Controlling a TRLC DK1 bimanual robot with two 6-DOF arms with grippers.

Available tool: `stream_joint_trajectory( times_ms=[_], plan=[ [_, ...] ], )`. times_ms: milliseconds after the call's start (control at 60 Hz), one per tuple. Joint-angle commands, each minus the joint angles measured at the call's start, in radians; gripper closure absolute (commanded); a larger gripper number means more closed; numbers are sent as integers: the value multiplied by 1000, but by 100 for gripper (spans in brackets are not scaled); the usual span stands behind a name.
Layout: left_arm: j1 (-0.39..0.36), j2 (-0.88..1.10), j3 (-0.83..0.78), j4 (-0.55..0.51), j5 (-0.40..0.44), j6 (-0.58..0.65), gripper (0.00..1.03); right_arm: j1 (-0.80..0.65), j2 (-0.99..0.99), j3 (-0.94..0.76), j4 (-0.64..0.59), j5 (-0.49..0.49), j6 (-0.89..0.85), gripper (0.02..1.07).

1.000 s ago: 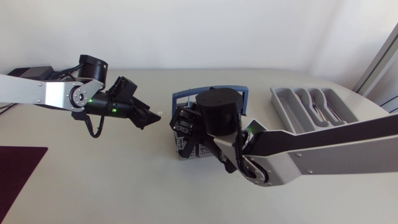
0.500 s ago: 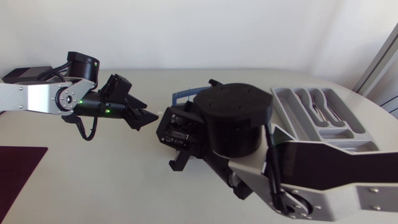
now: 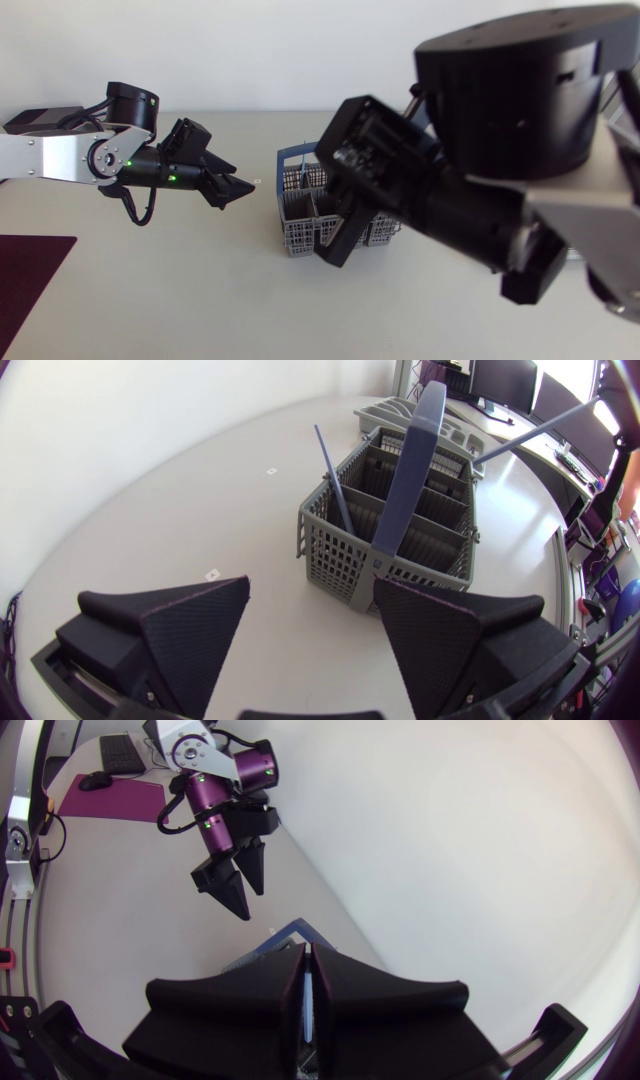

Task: Sort the cutlery from the basket into the organizer compartments.

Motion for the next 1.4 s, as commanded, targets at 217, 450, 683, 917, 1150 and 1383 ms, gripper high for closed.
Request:
stream_joint_trajectory(
  times_ms=[217, 450, 683, 917, 1150, 1383],
  plan=[
    [-11, -6, 5, -8, 1, 3, 18, -268, -123, 84, -313, -129, 163, 101],
    [-42, 5, 13, -8, -19, -3, 18, -562, -107, 124, -440, -278, 177, 101],
    [-48, 8, 21, -13, -30, -5, 18, -808, 21, 181, -476, -354, 180, 101],
    [-45, 7, 27, -20, -35, -3, 18, -998, 265, 350, -555, -384, 215, 101],
    [-42, 11, 27, -23, -35, 1, 18, -1073, 483, 497, -609, -385, 246, 101],
    [-43, 14, 28, -23, -35, 3, 18, -1110, 673, 621, -655, -397, 307, 101]
  ],
)
